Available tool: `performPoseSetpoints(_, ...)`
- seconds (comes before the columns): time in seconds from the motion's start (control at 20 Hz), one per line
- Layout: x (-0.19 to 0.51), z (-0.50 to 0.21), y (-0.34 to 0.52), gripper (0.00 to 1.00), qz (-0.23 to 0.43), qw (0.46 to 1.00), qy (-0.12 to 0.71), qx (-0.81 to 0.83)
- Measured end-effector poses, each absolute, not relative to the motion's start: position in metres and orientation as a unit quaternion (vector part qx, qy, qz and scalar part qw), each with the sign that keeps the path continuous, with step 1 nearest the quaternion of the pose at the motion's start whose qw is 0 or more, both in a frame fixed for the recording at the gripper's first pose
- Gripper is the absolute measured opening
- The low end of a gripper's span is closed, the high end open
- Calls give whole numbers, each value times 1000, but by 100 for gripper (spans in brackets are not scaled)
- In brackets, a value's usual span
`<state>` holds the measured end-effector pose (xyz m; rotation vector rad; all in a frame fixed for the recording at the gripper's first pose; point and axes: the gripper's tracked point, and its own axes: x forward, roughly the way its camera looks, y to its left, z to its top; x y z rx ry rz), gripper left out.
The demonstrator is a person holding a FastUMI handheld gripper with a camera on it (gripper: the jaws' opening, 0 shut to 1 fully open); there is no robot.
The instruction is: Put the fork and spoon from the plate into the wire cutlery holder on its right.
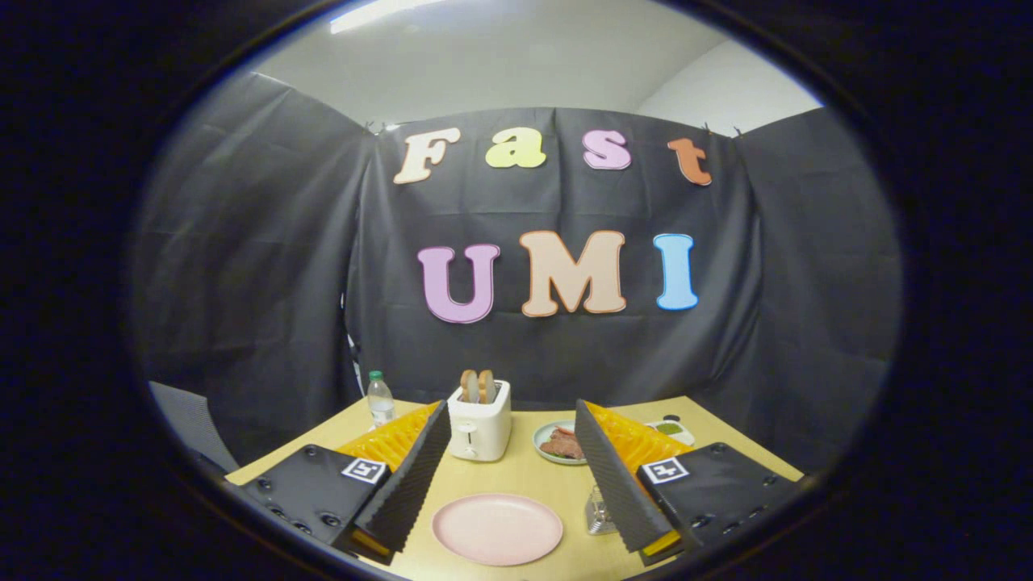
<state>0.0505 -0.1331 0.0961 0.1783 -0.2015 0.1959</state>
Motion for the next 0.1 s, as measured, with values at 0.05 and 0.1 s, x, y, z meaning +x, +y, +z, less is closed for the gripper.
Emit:
performPoseSetpoints(0.05, 50, 94, -137, 98, 91, 987, -99, 84)
performPoseSetpoints(0.1, 52, 91, -138, 98, 85, 988, -98, 82)
